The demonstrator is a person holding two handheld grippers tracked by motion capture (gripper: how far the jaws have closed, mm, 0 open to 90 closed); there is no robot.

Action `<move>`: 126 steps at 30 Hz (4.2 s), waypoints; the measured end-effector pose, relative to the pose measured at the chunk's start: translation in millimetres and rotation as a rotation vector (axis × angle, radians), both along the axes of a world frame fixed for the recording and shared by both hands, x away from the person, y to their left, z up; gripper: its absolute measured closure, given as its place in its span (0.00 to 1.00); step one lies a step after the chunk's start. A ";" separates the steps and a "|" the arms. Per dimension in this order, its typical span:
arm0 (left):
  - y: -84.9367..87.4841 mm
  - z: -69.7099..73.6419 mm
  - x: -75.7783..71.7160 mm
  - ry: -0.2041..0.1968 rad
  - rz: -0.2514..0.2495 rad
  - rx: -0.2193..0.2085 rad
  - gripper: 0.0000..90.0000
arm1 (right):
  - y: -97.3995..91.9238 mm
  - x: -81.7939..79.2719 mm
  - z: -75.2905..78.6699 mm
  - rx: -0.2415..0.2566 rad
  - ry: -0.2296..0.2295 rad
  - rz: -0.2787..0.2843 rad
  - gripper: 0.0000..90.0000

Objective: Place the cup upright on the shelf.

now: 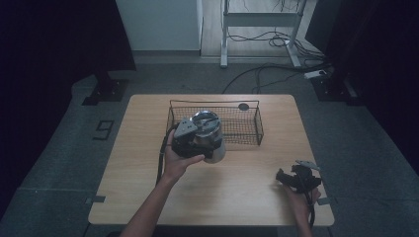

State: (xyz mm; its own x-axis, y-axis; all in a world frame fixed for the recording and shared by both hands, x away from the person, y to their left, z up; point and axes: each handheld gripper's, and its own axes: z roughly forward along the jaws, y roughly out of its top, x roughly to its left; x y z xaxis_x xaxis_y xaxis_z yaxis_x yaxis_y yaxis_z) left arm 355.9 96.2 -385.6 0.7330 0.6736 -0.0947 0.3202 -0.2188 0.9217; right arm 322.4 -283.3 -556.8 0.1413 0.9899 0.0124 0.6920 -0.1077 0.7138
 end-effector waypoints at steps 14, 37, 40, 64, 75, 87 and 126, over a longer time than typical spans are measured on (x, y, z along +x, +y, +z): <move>-1.6 11.2 13.7 -0.010 0.013 0.007 0.04 | 0.0 0.0 0.0 0.000 0.000 -0.001 0.00; 1.0 25.5 43.2 -0.002 0.068 0.009 0.04 | -0.3 -0.1 -0.2 -0.002 -0.002 -0.001 0.00; 0.4 25.0 46.9 -0.001 0.073 0.013 0.04 | -0.3 -0.1 -0.2 -0.001 -0.002 -0.002 0.00; 2.7 6.8 86.2 0.034 0.144 0.012 0.04 | -0.9 -0.7 -0.1 0.000 -0.001 -0.006 0.00; 2.3 5.1 106.6 0.013 0.173 0.057 0.04 | -0.9 -0.9 0.0 0.001 0.001 -0.007 0.00; -1.4 3.0 120.3 0.021 0.186 0.069 0.04 | -1.0 -1.0 0.0 0.000 0.001 -0.007 0.00; -11.3 -57.8 152.1 0.112 0.255 0.150 0.04 | -0.9 -0.9 -0.1 0.000 0.001 -0.007 0.00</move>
State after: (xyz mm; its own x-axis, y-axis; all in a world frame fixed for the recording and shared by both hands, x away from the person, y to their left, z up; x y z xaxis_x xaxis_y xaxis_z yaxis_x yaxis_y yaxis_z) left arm 508.1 84.9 -443.3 0.5293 0.8469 -0.0514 0.4801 -0.2490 0.8411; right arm 321.5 -284.2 -556.9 0.1486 0.9888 0.0125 0.6918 -0.1130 0.7132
